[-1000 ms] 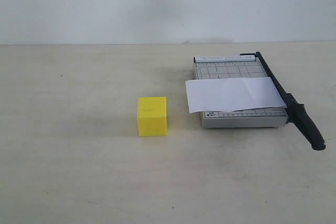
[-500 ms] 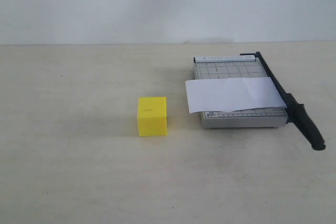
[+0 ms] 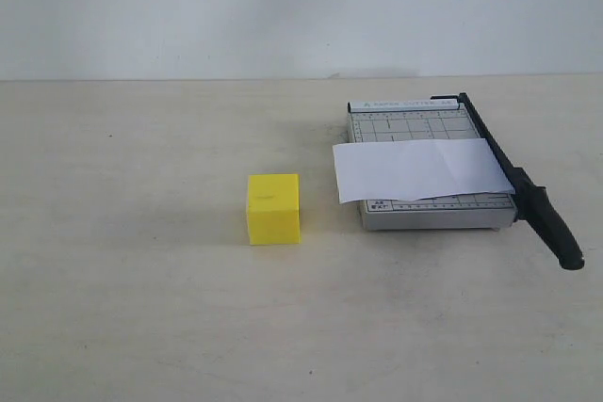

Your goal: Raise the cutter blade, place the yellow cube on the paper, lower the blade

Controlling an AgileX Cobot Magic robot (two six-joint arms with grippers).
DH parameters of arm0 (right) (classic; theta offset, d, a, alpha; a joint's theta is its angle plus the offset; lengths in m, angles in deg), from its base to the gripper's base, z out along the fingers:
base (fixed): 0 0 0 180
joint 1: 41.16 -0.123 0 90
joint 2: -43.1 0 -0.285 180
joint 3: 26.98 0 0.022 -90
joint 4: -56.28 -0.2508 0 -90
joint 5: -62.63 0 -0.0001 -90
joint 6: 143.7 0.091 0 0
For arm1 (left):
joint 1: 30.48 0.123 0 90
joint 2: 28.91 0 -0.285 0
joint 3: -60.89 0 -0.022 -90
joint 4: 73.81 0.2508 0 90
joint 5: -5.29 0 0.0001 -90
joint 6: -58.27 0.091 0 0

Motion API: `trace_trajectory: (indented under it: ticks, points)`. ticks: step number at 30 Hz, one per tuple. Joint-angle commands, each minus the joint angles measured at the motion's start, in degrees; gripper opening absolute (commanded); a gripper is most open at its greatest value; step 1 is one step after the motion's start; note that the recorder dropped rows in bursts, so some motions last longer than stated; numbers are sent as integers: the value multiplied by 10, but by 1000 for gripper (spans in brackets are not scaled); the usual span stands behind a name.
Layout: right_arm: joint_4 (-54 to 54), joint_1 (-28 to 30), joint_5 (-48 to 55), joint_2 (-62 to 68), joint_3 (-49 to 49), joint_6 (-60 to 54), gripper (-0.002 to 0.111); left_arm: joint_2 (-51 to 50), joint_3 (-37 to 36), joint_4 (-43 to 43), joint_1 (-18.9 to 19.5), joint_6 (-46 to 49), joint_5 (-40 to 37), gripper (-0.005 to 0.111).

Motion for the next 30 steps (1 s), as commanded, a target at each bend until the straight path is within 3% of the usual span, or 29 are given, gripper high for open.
trace_trajectory:
  ticks: [1, 8, 16, 20, 24, 30]
  points:
    - [1, 0, 57, -3, 45, -43, 0, 1, -2, -2, -2, 0, 4, 4]
    - [45, 0, 151, 26, 119, -50, 0, 1, -2, -2, -2, 0, 4, 4]
    - [95, 0, 291, 172, 233, -126, 2, 1, -2, -2, -2, 0, 4, 4]
    - [99, 0, 326, 250, 284, -168, 25, 1, -2, -2, -2, 0, 4, 4]
    - [113, 0, 327, 325, 320, -174, 68, 1, -2, -2, -2, 0, 4, 4]
    - [127, 0, 332, 431, 339, -169, 71, 1, -2, -2, -2, 0, 4, 4]
